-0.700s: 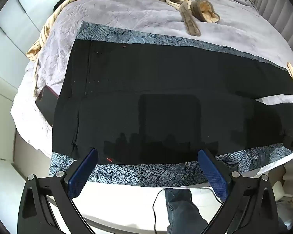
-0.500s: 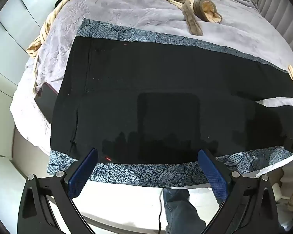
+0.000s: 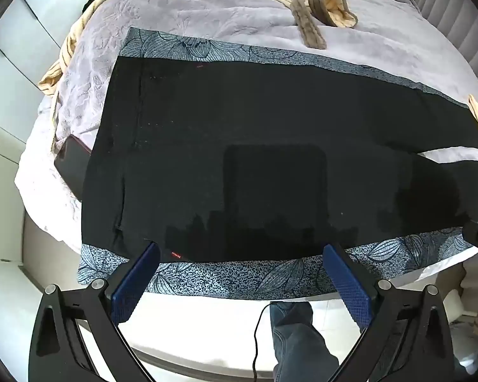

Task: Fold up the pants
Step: 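Position both grippers at the patterned band edge of the black pants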

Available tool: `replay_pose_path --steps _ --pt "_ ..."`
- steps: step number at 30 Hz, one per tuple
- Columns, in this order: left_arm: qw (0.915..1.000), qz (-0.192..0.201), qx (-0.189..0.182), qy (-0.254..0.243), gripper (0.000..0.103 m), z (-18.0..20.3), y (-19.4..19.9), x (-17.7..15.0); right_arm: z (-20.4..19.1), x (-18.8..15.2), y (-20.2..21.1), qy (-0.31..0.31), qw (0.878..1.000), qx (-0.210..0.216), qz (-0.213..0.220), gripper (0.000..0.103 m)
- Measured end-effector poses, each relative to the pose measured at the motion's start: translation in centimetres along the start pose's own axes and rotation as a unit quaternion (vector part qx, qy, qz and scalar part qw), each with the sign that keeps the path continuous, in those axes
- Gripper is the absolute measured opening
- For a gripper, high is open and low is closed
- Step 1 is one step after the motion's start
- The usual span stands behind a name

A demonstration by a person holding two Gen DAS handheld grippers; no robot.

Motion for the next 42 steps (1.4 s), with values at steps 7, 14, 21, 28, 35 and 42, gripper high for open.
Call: replay_pose_path --steps 7,14,21,28,35,42 --pt "1.0000 -0.006 -0.001 -0.005 0.103 0.2 0.1 0.0 -0.5 -0.2 -0.1 0.001 1.000 -0.004 -0.003 0.103" --pt "0.9999 -0.016 0.005 0.003 0.103 -0.4 -0.3 0.0 -0.7 -0.2 -0.1 0.005 1.000 -0.006 -0.003 0.103" --pt "0.9998 -0.017 0.008 0.006 0.103 -0.8 -0.3 0.0 -0.8 -0.2 -0.1 0.009 1.000 -0.008 -0.004 0.103" --pt "0.9996 -0.022 0.016 0.012 0.103 -1.1 -0.6 0.1 -1.0 -0.2 -0.4 0.013 1.000 -0.009 -0.008 0.103" --pt "0.9996 -0.017 0.019 0.012 0.103 -1.3 -0.5 0.4 -0.9 0.2 -0.3 0.018 1.000 -0.016 -0.003 0.103" --pt "0.9997 -0.012 0.019 -0.009 0.103 -0.5 -0.3 0.5 -0.8 0.0 -0.2 0.013 1.000 -0.018 -0.005 0.103"
Point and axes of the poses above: each gripper's, at about its wrist camera, not at the fingertips, and y roughly against the way its jaws point, z to its right, x to its top, the point moved 3 cm from there along -y, roughly the way its jaws point
